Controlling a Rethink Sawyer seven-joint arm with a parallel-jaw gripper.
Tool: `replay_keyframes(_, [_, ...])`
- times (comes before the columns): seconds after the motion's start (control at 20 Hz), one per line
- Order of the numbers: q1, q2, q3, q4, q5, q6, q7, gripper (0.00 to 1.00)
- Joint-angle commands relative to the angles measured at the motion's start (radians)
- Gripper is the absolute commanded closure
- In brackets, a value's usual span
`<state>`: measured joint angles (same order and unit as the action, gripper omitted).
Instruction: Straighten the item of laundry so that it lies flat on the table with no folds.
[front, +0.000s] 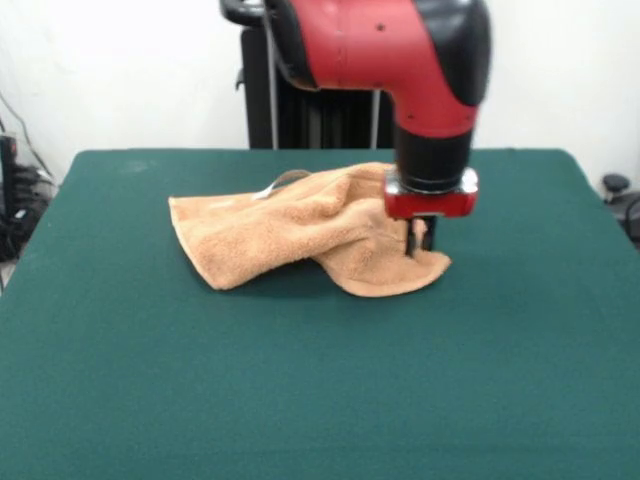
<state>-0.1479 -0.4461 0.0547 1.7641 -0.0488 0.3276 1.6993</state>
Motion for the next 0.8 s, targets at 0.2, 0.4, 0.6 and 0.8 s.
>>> replay_keyframes(0.2, [-0.237,-0.054,0.054,0.142,-0.216,-0.028,-0.071,1.0])
replay_keyframes(0.4, [-0.305,-0.079,0.078,0.148,-0.287,0.001,-0.081,1.0])
replay_keyframes(0.6, [-0.343,-0.098,0.097,0.15,-0.332,0.026,-0.071,1.0])
replay_keyframes(0.8, [-0.344,-0.091,0.113,0.128,-0.355,0.043,-0.046,1.0])
